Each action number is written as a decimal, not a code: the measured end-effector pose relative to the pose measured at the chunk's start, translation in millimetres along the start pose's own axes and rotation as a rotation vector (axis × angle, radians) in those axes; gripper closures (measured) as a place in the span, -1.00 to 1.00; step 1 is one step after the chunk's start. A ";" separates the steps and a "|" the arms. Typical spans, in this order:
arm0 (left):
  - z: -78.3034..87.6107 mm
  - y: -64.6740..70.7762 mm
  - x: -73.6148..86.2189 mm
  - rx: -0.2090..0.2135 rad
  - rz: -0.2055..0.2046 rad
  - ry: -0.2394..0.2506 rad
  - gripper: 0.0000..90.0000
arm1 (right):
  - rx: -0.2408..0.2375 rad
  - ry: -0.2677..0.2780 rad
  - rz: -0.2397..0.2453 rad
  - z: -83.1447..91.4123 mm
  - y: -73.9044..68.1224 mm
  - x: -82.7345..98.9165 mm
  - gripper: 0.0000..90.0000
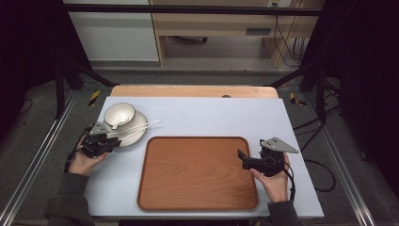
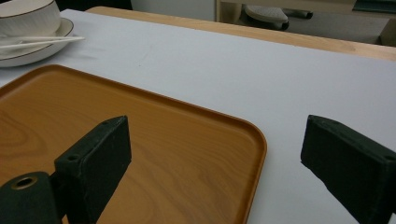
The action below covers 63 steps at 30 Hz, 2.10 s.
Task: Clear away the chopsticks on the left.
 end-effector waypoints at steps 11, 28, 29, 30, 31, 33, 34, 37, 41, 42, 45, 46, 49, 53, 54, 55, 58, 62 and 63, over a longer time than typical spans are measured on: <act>0.7 1.8 0.1 0.001 0.026 -0.017 0.85 | -0.002 -0.002 -0.003 0.0 0.3 0.3 -0.81; -15.4 1.2 -15.5 0.018 0.151 0.010 0.76 | -0.008 -0.004 -0.005 -0.4 0.5 0.3 -0.81; -15.9 0.8 -15.9 0.018 0.155 0.012 0.77 | -0.010 -0.005 -0.005 -0.4 0.2 0.4 -0.81; -16.5 0.7 -16.3 0.021 0.163 0.013 0.78 | -0.008 -0.006 -0.003 -0.5 0.4 0.5 -0.81; -16.7 0.8 -16.6 0.022 0.168 0.016 0.79 | -0.010 -0.005 -0.005 -0.4 0.1 0.3 -0.81; -16.7 1.3 -16.9 0.025 0.173 0.016 0.79 | -0.011 -0.005 -0.005 -0.4 0.2 0.3 -0.81; -16.6 1.6 -17.0 0.028 0.174 0.017 0.80 | -0.010 -0.005 -0.006 -0.5 0.2 0.4 -0.81; -16.2 4.2 -17.3 0.039 0.167 0.014 0.84 | -0.007 -0.006 -0.001 -0.7 0.4 0.5 -0.81; -15.4 7.7 -18.7 0.037 0.166 0.021 0.86 | -0.010 -0.005 -0.004 -0.1 0.0 0.4 -0.81; -14.9 8.5 -19.0 0.031 0.168 0.023 0.87 | -0.011 -0.003 -0.005 0.0 0.1 0.3 -0.81; -11.4 11.3 -20.9 0.021 0.173 0.037 0.87 | -0.010 0.000 -0.009 0.6 0.5 0.0 -0.81; -9.8 12.4 -21.5 0.017 0.175 0.041 0.87 | -0.010 -0.002 -0.007 0.9 0.5 0.1 -0.81; -4.7 16.6 -23.3 0.000 0.180 0.060 0.87 | -0.008 0.000 -0.004 1.6 1.1 -0.1 -0.81; 0.1 22.9 -22.6 -0.010 0.193 0.070 0.87 | -0.009 0.006 -0.008 3.5 1.7 -1.0 -0.81; 1.7 25.0 -22.8 -0.013 0.202 0.077 0.87 | -0.009 0.006 -0.008 3.5 1.7 -1.0 -0.81; 4.5 27.1 -22.8 -0.020 0.205 0.084 0.87 | -0.007 0.008 -0.009 4.0 2.2 -1.1 -0.81; 12.4 34.2 -23.4 -0.032 0.217 0.106 0.87 | -0.003 0.014 -0.010 5.1 3.4 -1.6 -0.81; 21.5 45.3 -22.3 -0.056 0.224 0.129 0.87 | -0.003 0.015 -0.013 5.1 3.6 -1.6 -0.82; 24.2 49.5 -21.7 -0.057 0.229 0.139 0.87 | -0.004 0.014 -0.013 4.9 3.6 -1.5 -0.82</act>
Point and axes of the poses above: each handheld gripper's, and its own axes: z roughly backward along the jaws, x roughly out of its underside, y roughly to its right, the point moved 8 cm from there along -z, roughly forward along the jaws, and after that the axes turned 9 degrees about -y, right-handed, at the moved point
